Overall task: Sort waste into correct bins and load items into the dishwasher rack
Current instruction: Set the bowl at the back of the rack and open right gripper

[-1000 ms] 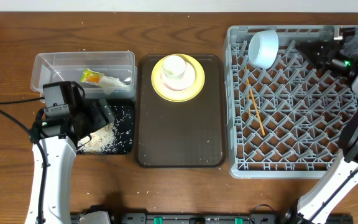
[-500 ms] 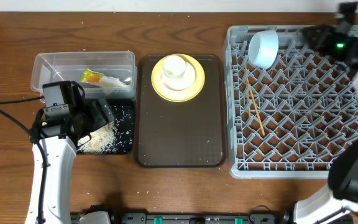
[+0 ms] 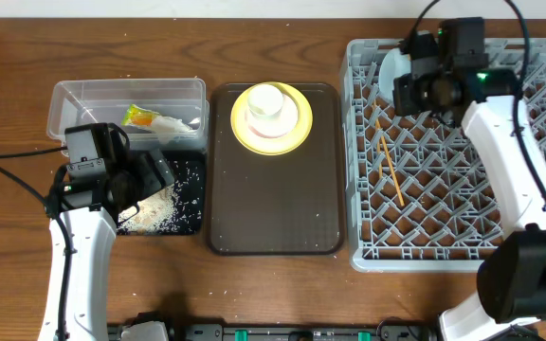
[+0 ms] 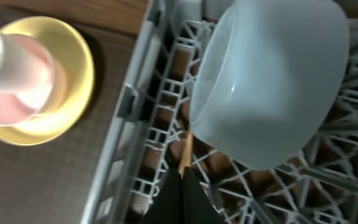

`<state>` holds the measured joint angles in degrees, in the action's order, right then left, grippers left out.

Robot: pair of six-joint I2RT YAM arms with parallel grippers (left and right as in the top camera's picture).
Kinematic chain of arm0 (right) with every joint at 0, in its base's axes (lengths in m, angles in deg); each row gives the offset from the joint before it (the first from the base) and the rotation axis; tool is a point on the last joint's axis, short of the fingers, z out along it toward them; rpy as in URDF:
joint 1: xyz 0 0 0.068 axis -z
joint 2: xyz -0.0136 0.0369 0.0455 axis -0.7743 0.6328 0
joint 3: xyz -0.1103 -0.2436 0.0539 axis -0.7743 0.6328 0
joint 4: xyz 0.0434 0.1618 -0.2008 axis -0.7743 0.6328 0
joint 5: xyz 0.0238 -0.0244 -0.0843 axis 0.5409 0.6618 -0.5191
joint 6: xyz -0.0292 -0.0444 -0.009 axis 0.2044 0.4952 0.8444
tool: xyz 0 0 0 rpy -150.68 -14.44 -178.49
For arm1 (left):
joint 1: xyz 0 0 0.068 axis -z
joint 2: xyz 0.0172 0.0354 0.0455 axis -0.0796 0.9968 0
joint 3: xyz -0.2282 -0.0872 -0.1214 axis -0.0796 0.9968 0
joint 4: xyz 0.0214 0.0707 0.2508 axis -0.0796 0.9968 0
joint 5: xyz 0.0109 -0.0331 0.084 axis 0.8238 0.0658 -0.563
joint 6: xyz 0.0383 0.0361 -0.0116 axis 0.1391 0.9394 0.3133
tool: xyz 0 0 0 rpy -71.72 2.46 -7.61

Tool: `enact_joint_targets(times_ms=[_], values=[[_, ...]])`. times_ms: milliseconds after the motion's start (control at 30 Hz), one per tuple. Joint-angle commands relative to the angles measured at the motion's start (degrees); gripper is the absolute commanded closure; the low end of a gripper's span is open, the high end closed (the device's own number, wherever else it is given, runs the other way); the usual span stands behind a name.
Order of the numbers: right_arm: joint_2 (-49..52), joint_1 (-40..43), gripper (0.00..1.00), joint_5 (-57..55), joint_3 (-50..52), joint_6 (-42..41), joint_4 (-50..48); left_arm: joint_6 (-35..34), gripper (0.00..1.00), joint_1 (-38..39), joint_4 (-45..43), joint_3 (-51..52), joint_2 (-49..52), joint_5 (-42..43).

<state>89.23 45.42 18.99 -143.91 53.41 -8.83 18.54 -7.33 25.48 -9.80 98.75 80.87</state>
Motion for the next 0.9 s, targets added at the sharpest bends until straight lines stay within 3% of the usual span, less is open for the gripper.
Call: enact_joint_targets(times_ms=[0,233,867], values=[[0.37,-0.90,0.99,-9.18,0.17,-1.01,0.59,-0.13,0.05,-0.20,-0.02,-1.07,0.11,-0.37],[0.37,-0.92,0.99,-9.20,2.78,-3.28,-0.42,-0.13,0.05,-0.20,-0.02,-1.07,0.11,-0.37],[0.37,-0.85,0.98,-16.26,7.52,-3.26,-14.05,-0.13,0.05,-0.20,0.00,-1.05,0.11,-0.37]])
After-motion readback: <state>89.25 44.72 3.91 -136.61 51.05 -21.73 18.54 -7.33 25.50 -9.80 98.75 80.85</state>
